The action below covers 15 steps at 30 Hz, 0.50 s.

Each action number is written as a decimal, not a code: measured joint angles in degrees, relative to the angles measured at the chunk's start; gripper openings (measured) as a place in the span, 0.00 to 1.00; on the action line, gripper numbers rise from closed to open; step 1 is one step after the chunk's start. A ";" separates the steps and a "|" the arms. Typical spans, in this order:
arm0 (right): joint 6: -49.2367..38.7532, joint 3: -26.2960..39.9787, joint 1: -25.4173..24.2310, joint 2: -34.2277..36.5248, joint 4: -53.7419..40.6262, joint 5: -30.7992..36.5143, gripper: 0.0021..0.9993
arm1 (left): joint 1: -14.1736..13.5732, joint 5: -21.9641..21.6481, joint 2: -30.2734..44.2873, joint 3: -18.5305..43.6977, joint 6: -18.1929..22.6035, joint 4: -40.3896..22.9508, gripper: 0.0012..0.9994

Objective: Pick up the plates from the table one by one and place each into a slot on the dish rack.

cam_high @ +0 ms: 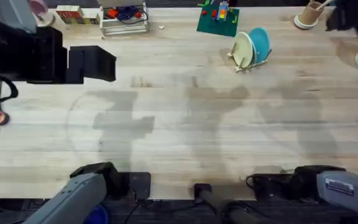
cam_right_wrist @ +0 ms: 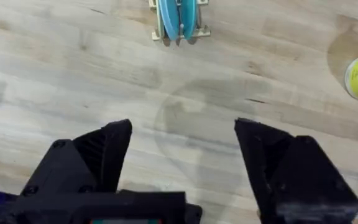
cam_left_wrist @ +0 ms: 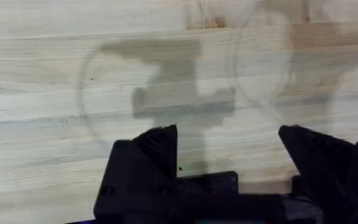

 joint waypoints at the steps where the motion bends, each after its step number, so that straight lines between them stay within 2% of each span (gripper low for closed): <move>1: 0.00 0.00 0.00 -0.54 -0.41 0.01 0.99 | 0.00 0.00 0.00 0.00 -0.02 0.00 1.00; 15: 0.00 -0.02 0.00 -2.67 -3.28 0.01 0.99 | 0.00 0.00 0.01 0.00 -0.02 0.00 0.99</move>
